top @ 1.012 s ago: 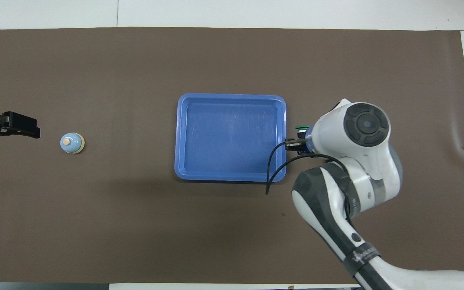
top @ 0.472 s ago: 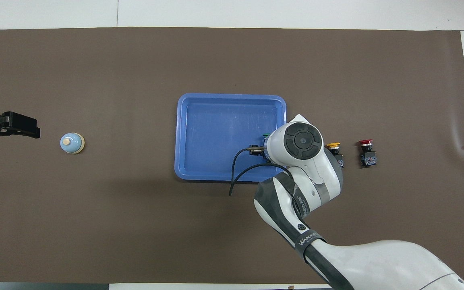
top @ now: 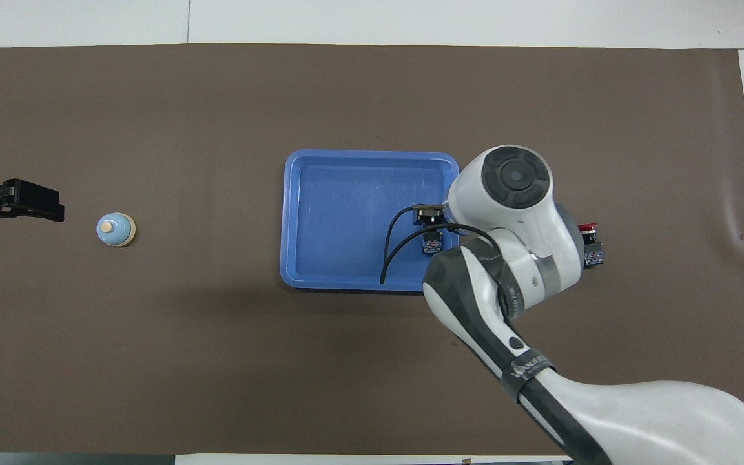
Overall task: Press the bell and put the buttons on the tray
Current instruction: 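Carry the green button into the blue tray and release it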
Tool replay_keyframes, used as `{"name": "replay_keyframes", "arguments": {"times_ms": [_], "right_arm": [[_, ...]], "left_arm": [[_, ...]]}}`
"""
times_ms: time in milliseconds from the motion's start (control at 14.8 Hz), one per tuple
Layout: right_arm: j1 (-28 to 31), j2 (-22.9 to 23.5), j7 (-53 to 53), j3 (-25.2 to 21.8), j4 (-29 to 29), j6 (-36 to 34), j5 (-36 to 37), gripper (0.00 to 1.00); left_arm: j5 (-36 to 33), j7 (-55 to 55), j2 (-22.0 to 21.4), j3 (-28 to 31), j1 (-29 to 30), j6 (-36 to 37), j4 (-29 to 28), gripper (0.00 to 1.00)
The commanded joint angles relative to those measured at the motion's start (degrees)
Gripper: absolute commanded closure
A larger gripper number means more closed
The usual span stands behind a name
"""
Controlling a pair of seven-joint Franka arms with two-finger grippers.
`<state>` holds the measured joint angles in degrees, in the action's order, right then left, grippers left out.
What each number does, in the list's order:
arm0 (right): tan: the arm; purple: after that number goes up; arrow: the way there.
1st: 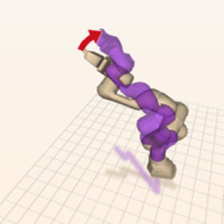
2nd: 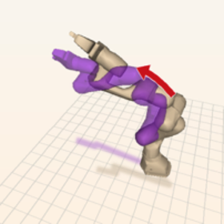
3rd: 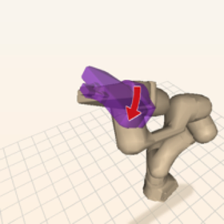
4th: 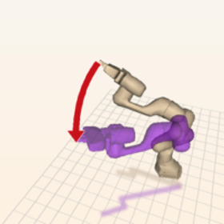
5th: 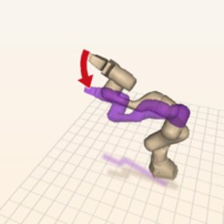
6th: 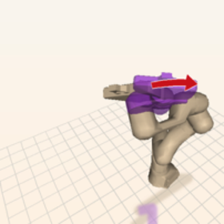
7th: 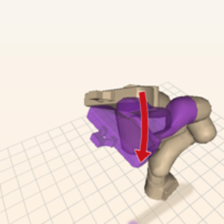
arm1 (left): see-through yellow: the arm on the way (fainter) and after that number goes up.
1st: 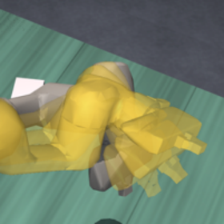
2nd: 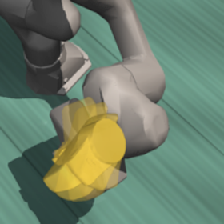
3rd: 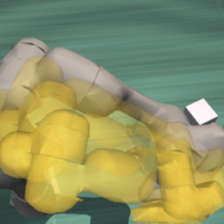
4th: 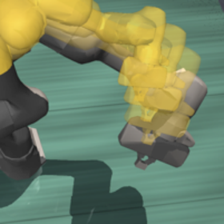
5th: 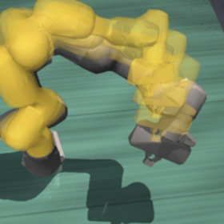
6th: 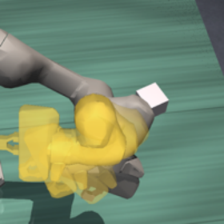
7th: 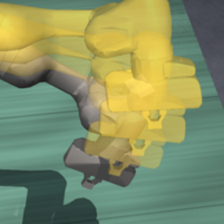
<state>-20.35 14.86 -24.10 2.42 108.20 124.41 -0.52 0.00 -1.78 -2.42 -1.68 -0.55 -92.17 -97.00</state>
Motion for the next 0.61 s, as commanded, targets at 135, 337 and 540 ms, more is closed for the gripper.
{"name": "replay_keyframes", "arguments": {"times_ms": [135, 337, 540], "right_arm": [[13.3, -5.8, 22.65, 0.48, 5.52, -2.33, -0.63, 0.0], [20.69, -7.47, 32.68, 0.48, 11.04, -0.93, -0.63, 0.0], [24.03, -8.97, 34.29, 0.57, 16.42, 2.85, -0.71, 0.0]], "left_arm": [[0.44, -0.06, -0.39, 0.19, 0.02, -0.38, -0.48, 0.0], [0.44, -0.06, -0.31, 0.19, 0.02, -0.38, -0.48, 0.0], [0.44, -0.15, -0.39, 0.19, 0.02, -0.38, -0.48, 0.0]]}}
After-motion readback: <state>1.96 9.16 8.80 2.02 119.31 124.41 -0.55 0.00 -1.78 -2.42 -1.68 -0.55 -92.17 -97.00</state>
